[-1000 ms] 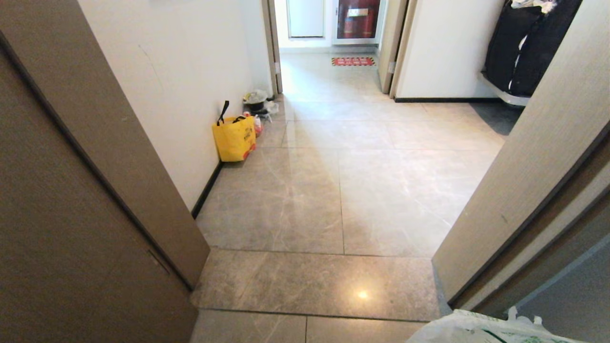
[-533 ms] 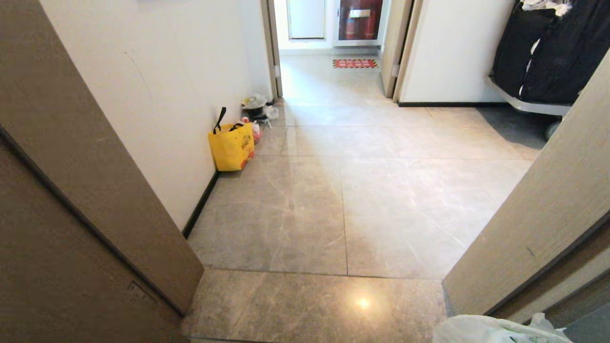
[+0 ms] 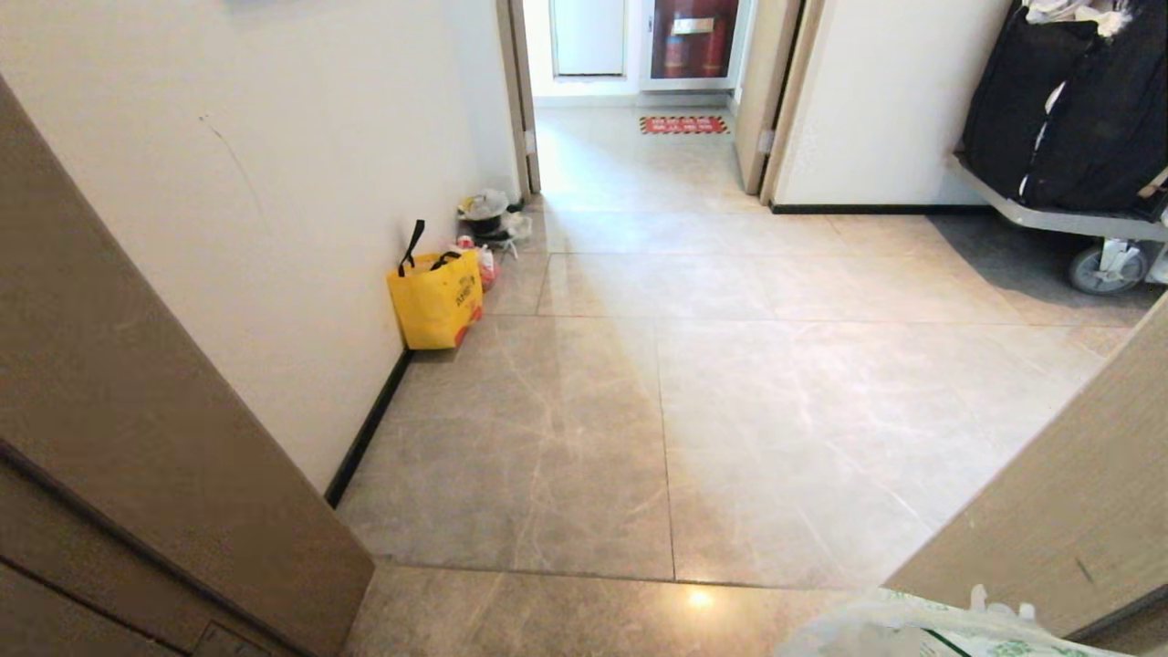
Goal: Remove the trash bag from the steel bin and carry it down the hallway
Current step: Put the trash bag at the door
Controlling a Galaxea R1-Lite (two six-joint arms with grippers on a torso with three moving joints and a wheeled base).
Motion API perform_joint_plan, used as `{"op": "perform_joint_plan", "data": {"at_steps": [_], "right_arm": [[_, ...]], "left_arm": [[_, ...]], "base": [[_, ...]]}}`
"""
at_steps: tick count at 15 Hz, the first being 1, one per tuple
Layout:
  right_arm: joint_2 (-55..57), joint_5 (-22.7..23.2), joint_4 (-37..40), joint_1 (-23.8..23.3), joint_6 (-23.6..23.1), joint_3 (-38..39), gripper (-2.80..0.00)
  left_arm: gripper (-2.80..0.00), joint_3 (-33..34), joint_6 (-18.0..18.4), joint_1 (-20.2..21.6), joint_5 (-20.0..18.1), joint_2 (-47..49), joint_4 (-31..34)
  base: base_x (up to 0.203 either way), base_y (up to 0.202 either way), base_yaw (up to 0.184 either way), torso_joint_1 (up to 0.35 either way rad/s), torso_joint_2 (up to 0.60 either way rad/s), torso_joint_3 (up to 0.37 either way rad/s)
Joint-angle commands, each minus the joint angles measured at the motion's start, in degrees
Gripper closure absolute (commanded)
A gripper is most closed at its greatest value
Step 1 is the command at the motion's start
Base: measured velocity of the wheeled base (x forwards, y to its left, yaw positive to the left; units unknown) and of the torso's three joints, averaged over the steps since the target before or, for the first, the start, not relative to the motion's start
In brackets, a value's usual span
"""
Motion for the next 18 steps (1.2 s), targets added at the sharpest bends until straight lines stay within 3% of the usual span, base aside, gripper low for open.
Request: {"op": "perform_joint_plan", "data": {"at_steps": [1,18], "right_arm": [[0.07,0.03,0.05,0.00,0.10,0.00,0.00],[0.07,0.03,0.05,0.03,0.02,0.00,0.00]], "left_arm": [[0.00,0.00,-0.10,0.00,0.04,0.00,0.06],[0.00,0.00,-0.10,0.00,0.04,0.00,0.06]], "base": [[0.190,0.000,0.001,0.004,0.00,0.004],[0.190,0.000,0.001,0.002,0.00,0.004]]}}
